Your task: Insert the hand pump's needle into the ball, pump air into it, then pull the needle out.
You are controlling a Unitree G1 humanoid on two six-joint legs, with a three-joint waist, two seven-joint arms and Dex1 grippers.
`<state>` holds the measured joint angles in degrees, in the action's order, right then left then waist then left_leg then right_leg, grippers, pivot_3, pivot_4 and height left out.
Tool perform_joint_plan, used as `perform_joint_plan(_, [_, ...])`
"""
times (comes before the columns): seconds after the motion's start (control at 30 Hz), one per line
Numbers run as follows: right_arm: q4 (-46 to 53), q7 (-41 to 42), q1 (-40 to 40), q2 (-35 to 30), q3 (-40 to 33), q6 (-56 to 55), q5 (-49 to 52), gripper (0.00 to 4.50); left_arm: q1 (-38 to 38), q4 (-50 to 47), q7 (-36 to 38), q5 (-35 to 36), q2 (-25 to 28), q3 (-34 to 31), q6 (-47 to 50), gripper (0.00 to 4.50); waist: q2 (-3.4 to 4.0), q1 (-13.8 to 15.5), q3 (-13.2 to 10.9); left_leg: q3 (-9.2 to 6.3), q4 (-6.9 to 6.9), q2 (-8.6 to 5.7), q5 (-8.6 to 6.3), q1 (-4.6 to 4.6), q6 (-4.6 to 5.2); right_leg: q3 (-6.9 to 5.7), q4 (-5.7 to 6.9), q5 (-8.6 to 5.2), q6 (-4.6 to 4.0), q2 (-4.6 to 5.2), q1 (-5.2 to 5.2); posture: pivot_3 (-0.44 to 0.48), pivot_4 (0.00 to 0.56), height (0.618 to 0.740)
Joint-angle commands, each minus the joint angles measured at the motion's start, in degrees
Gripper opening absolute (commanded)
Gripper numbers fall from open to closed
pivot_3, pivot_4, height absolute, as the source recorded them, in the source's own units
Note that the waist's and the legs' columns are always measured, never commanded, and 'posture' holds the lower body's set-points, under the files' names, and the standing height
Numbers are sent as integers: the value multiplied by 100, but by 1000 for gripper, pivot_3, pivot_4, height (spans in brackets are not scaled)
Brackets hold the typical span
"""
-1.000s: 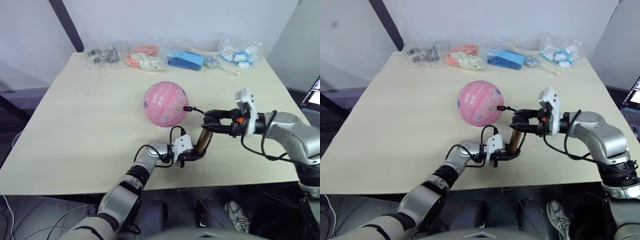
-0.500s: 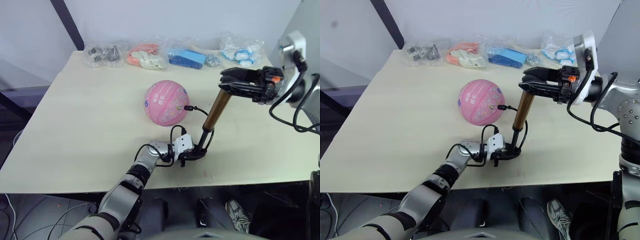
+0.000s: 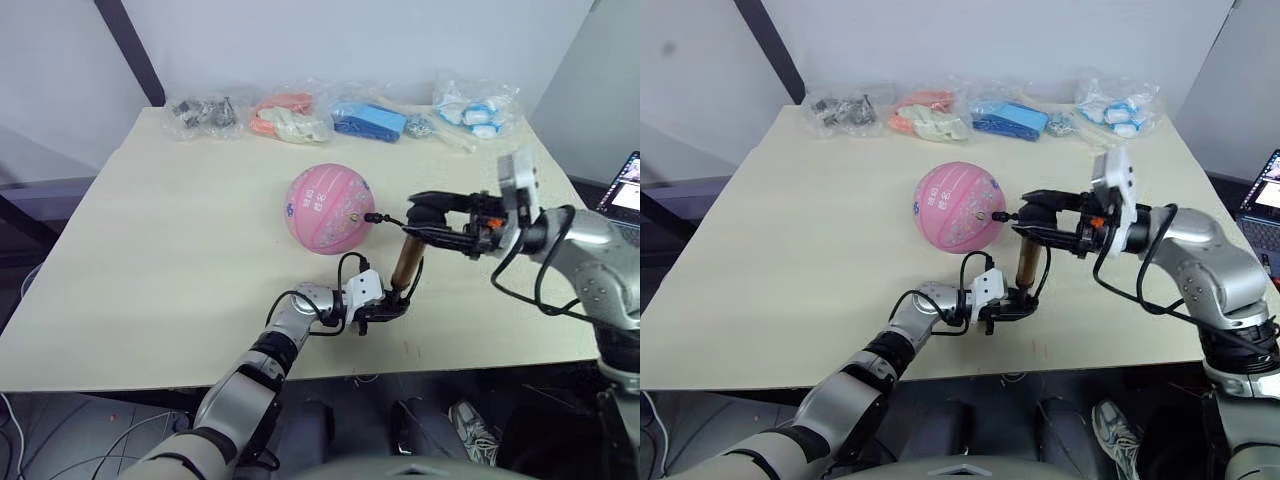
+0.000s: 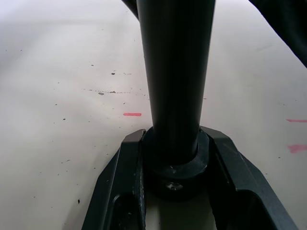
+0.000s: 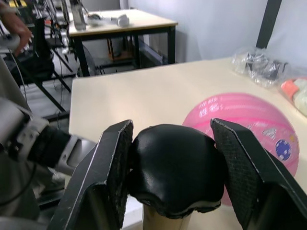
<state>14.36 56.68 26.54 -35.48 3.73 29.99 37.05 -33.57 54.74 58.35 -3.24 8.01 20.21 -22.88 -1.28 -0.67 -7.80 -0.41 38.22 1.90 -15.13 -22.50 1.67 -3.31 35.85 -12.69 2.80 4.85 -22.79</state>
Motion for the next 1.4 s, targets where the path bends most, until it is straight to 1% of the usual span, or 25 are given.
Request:
perform_joint_plan(0.03, [-347,-125,-370,39,549,15,-643,2092,308,553,16,-402,194,193,348,1122,4,0,3,0,0,0,0,0,0,0,0,0,0,0,0,0,150,740])
perform_joint_plan(0.13, [-404,-111,-496,22,685,-65,-842,2092,312,552,10,-399,188,191,351,1122,6,1,4,1,0,4,0,1,0,0,0,0,-1,-1,0,0,150,740])
perform_joint_plan(0.33, [-422,-133,-486,49,617,-57,-897,2092,323,552,8,-395,182,189,355,1122,10,3,6,1,0,7,0,0,0,0,0,0,-1,-1,-1,0,150,740])
perform_joint_plan(0.47, [-195,-151,-316,55,303,271,-493,2092,332,556,8,-399,182,194,353,1122,11,4,5,1,0,8,0,0,0,-1,0,0,-1,-1,-1,0,150,740])
perform_joint_plan(0.53, [-15,-101,-67,-5,21,578,-107,2092,335,559,10,-398,186,191,351,1122,13,7,3,0,0,9,0,-3,0,-3,0,0,-2,0,-2,0,150,740])
perform_joint_plan(0.6, [145,-80,263,-96,-343,975,405,2092,340,561,15,-400,187,194,347,1122,31,7,-15,1,1,9,0,-6,0,-3,0,0,-2,2,-4,0,150,740])
perform_joint_plan(0.67, [191,-87,577,-187,-659,1232,759,2092,345,564,26,-401,187,196,343,1122,39,20,-27,2,2,3,0,-25,0,-2,-1,2,-5,7,-16,0,150,740])
perform_joint_plan(0.77, [162,-107,1021,-335,-1068,1514,1173,2092,341,573,43,-407,186,197,335,1122,43,48,-31,-2,-5,-2,0,-29,0,-7,-3,12,-23,6,-19,0,150,740])
perform_joint_plan(0.87, [78,-135,1331,-451,-1337,1657,1409,2092,327,588,44,-413,178,200,327,1122,52,48,-48,1,-4,-3,0,-34,0,-6,-3,11,-20,7,-23,0,150,740])
perform_joint_plan(0.9, [33,-166,1434,-474,-1420,1684,1482,2092,320,591,41,-413,172,200,327,1122,51,48,-48,1,-3,-4,0,-35,0,-6,-3,2,-5,7,-24,0,150,740])
perform_joint_plan(1.03, [-120,-292,1759,-486,-1671,1735,1714,2092,305,599,43,-415,170,202,321,1122,52,49,-50,2,-3,-4,0,-35,0,-5,-3,2,-4,7,-25,0,150,740])
perform_joint_plan(1.13, [-179,-369,1850,-480,-1732,1733,1791,2092,300,605,41,-416,171,201,319,1122,54,51,-53,3,-2,-4,0,-38,0,-4,-3,2,-4,7,-27,0,150,740])
perform_joint_plan(1.23, [-151,-318,1742,-531,-1640,1691,1741,2092,301,605,43,-421,172,207,319,1122,53,51,-54,5,-2,-8,0,-39,1,-2,-3,3,-5,8,-27,0,150,740])
perform_joint_plan(1.3, [22,-149,1358,-574,-1327,1587,1489,2092,301,605,41,-425,174,209,320,1122,53,53,-54,5,-2,-8,0,-39,1,-2,-3,3,-5,7,-27,0,150,740])
perform_joint_plan(1.4, [166,-12,758,-546,-695,1214,853,2092,293,607,37,-423,179,213,324,1122,40,65,-39,-1,-3,-16,0,-35,0,-5,-3,2,-4,3,-26,0,150,740])
